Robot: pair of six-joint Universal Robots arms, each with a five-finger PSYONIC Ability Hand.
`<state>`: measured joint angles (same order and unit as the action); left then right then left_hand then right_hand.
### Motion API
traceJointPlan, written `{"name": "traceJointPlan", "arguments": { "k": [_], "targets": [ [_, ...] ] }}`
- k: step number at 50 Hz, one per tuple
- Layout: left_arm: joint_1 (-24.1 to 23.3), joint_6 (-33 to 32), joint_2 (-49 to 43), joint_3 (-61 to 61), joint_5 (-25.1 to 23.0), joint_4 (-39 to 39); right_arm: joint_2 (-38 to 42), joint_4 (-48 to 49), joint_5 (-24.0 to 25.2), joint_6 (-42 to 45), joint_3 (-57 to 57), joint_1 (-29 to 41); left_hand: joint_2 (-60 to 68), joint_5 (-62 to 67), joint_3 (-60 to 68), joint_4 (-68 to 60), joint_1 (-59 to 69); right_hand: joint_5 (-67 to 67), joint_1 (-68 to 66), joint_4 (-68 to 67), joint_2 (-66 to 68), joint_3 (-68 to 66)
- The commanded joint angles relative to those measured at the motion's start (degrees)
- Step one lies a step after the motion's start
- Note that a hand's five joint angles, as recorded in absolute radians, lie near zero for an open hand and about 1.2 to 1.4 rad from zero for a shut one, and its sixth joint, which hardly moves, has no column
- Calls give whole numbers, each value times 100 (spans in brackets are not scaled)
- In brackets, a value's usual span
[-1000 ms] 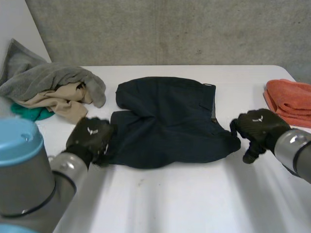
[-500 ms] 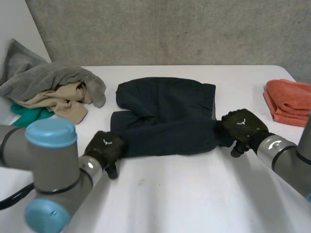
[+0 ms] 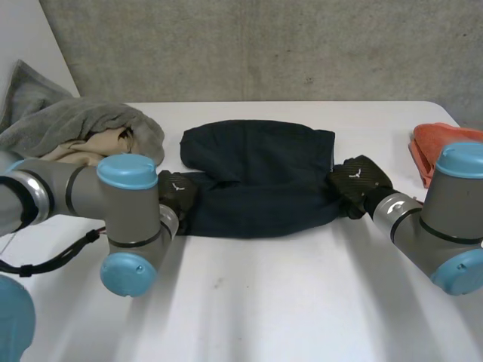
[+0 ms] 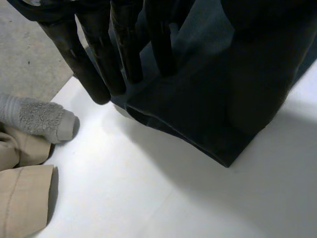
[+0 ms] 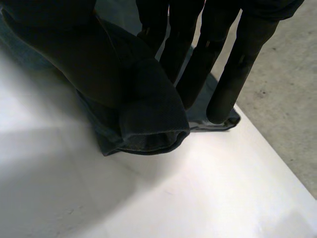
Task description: Fold the laundry.
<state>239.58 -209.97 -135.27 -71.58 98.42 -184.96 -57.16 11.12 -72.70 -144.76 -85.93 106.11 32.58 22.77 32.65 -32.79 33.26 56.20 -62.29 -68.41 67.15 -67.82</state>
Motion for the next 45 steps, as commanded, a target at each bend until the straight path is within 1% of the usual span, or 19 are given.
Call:
{"name": "traceJointPlan", "arguments": {
  "k": [1, 3, 4, 7, 11, 15, 16, 18, 19, 21, 22, 26, 29, 32, 38, 39, 42, 43, 45],
  "targets": [
    [-52, -273, -237, 250, -7, 83, -260, -382, -122, -421, 146, 15, 2534, 2515, 2528, -2513, 2466, 1380, -1771, -1159, 1285, -1218],
    [-61, -308, -202, 241, 11, 48, -313, -619, -156, -536, 234, 32, 4298, 4279, 4292, -4278, 4230, 1380, -1771, -1159, 1285, -1218],
    [-61, -299, -176, 232, 19, 48, -322, -707, -174, -545, 260, 41, 4737, 4718, 4731, -4717, 4669, 1380, -1771, -1159, 1285, -1218],
    [-52, -229, 79, 171, 72, 74, -366, -1050, -279, -527, 410, 67, 4742, 4723, 4735, -4721, 4674, 1380, -1771, -1159, 1285, -1218],
    [1, -1, 798, -162, 64, 83, -576, -1533, -411, -510, 621, 67, 4742, 4723, 4735, -4721, 4674, 1380, -1771, -1159, 1285, -1218],
    [62, 254, 1897, -646, -24, 232, -1015, -2209, -412, -484, 893, 15, 4742, 4723, 4735, -4721, 4674, 1380, -1771, -1159, 1285, -1218],
    [80, 315, 2360, -777, -103, 363, -1242, -2515, -420, -431, 1050, -38, 4742, 4723, 4735, -4721, 4674, 1380, -1771, -1159, 1285, -1218],
    [106, 342, 2811, -866, -191, 504, -1472, -2842, -429, -343, 1244, -99, 4742, 4723, 4735, -4721, 4674, 1380, -1771, -1159, 1285, -1218],
    [141, 351, 3265, -901, -278, 653, -1691, -3218, -429, -221, 1471, -178, 4742, 4723, 4735, -4721, 4674, 1380, -1771, -1159, 1285, -1218],
    [150, 360, 3672, -884, -384, 838, -1894, -3536, -438, -132, 1762, -257, 4742, 4723, 4735, -4721, 4674, 1380, -1771, -1159, 1285, -1218],
    [185, 377, 4040, -832, -515, 1048, -2052, -3895, -438, -71, 2068, -336, 4742, 4723, 4735, -4721, 4674, 1380, -1771, -1159, 1285, -1218],
    [343, 465, 4613, -447, -727, 1636, -2220, -4757, -385, -44, 2798, -433, 4742, 4723, 4735, -4721, 4674, 1380, -1771, -1159, 1285, -1218],
    [440, 692, 4571, -60, -815, 2199, -2168, -5250, -350, -18, 3212, -416, 4742, 4723, 4735, -4721, 4674, 1380, -1771, -1159, 1285, -1218],
    [475, 878, 4273, 187, -851, 2526, -2010, -5419, -341, 26, 3363, -390, 4742, 4723, 4735, -4721, 4674, 1380, -1771, -1159, 1285, -1218],
    [581, 993, 2877, 934, -789, 2755, -1263, -5314, -438, 272, 3521, -126, 4742, 4723, 4735, -4721, 4674, 1380, -1771, -1159, 1285, -1218],
    [616, 984, 2500, 1283, -754, 2755, -1149, -5261, -473, 281, 3574, -100, 4742, 4723, 4735, -4721, 4674, 1380, -1771, -1159, 1285, -1218],
    [642, 975, 2015, 1961, -772, 2720, -639, -4735, -745, 325, 3933, 41, 4742, 4723, 4735, -4721, 4674, 1380, -1771, -1159, 1285, -1218],
    [651, 1010, 1744, 2512, -789, 2642, -438, -4281, -920, 299, 4213, 145, 4742, 4723, 4735, -4721, 4674, 1380, -1771, -1159, 1285, -1218],
    [660, 1036, 1513, 3094, -815, 2475, -296, -3717, -1123, 255, 4522, 251, 4742, 4723, 4735, -4721, 4674, 1380, -1771, -1159, 1285, -1218]
  ]
}}
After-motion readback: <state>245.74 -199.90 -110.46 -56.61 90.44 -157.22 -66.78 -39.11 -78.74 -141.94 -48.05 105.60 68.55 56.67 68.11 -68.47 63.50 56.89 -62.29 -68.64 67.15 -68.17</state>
